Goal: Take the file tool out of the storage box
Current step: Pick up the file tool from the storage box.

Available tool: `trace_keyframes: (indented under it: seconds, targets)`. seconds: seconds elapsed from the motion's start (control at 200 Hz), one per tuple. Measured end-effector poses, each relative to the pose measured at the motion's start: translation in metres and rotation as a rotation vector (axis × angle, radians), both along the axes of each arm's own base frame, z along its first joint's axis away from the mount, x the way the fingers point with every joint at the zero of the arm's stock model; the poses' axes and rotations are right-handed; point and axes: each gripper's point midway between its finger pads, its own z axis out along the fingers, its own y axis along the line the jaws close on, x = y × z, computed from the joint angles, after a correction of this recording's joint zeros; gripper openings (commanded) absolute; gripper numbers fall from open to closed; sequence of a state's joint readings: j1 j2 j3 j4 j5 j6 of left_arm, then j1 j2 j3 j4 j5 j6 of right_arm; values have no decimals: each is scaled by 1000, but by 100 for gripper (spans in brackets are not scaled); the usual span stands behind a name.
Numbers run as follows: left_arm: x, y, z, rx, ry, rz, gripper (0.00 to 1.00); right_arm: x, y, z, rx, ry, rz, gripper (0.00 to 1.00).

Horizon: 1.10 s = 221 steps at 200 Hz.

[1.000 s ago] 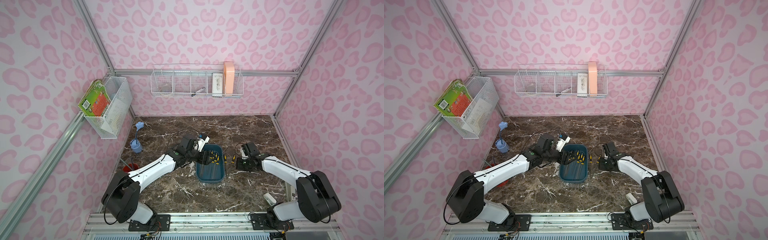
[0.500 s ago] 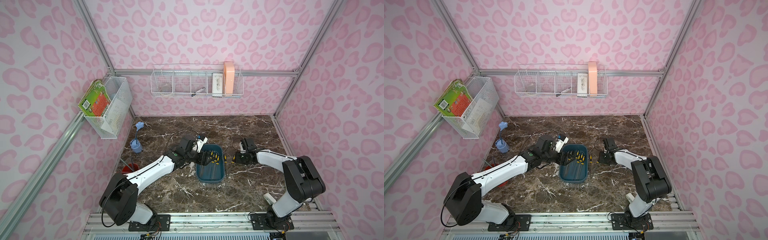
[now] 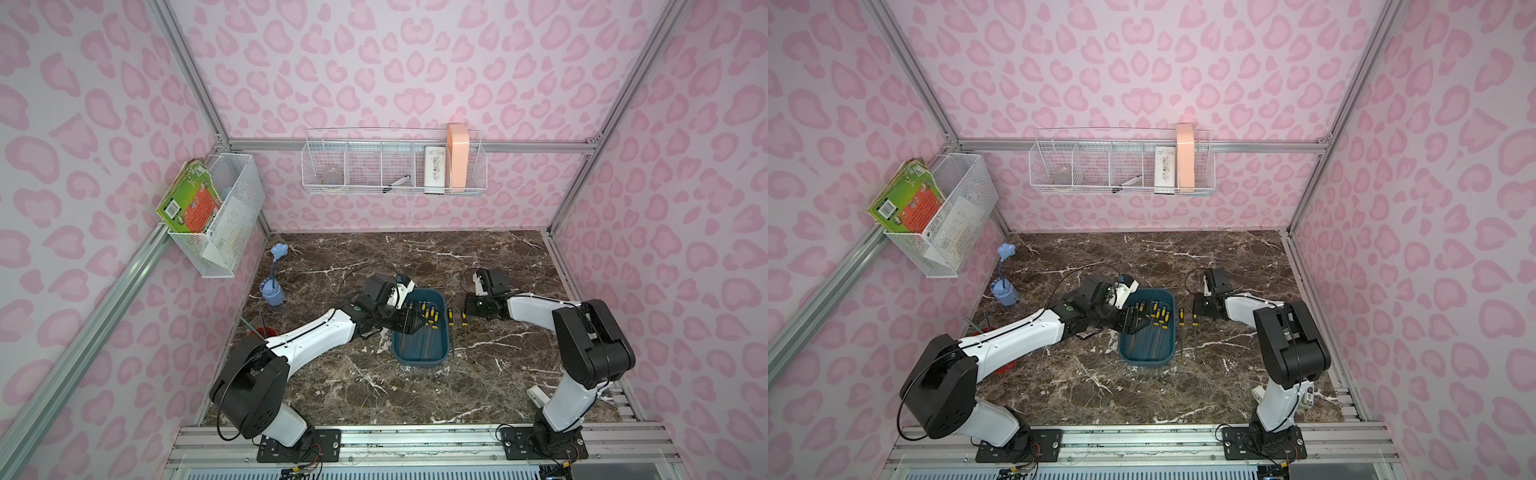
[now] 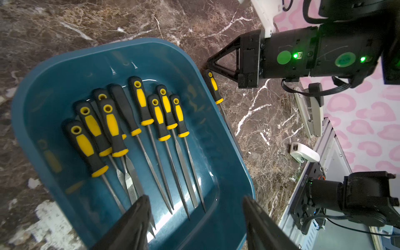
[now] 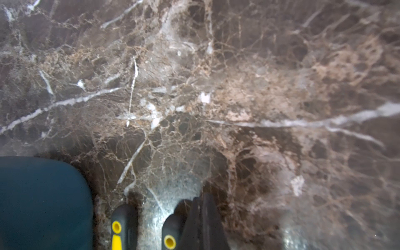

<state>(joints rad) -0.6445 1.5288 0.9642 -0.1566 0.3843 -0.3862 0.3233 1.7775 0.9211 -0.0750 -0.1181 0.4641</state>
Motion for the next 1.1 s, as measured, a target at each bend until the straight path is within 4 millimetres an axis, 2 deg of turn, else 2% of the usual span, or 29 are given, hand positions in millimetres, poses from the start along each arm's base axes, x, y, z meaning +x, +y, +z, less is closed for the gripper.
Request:
trace_keyframes:
  seconds: [0.105, 0.255, 0.31, 0.39, 0.635, 0.835, 0.93, 1.02, 1.105]
  targets:
    - [-1, 2, -4, 24, 8, 8, 72, -1, -1, 1, 0, -7, -1, 0]
    - [1, -4, -9, 77, 3, 17, 69, -16, -20, 9, -69, 8, -46, 0]
    - [4, -7, -13, 111, -1, 25, 68, -17, -24, 21, -75, -17, -59, 0]
    - [12, -8, -19, 186, -20, 59, 60, -17, -26, 43, -78, -76, -70, 0]
    - [46, 7, -51, 438, -30, 177, 61, -42, -12, 99, -34, -237, -25, 0]
    - [63, -1, -78, 522, 1, 184, 58, -60, -18, 128, 14, -346, -25, 0]
    - [69, -2, -84, 548, 1, 191, 50, -63, -15, 141, 43, -385, -14, 0]
    - [68, -1, -88, 566, 9, 189, 46, -64, -13, 145, 55, -399, -6, 1]
    - [69, 0, -90, 576, 11, 193, 38, -64, -10, 142, 62, -390, 6, 2]
